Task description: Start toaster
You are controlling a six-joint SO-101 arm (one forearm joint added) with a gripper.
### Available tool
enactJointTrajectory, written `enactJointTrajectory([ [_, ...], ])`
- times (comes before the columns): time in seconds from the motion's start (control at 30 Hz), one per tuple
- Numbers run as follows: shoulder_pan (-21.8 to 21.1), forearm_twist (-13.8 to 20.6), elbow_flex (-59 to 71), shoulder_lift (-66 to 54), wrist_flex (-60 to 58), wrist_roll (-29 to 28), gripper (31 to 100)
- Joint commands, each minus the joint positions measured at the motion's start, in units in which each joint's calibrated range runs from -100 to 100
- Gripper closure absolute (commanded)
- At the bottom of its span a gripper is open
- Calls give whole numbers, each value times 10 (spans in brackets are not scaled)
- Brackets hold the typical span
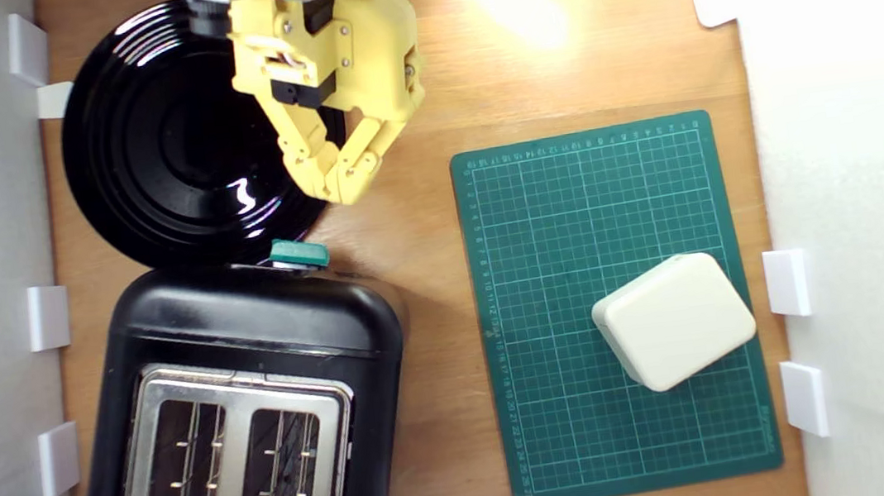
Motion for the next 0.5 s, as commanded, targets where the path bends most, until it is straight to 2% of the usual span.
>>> enactJointTrajectory([
  [0.0,-36,-4,38,-89,-1,-32,989],
  [0.13,-53,-32,111,-159,-1,-42,989],
  [0.47,-57,-42,411,-397,-8,-29,989],
])
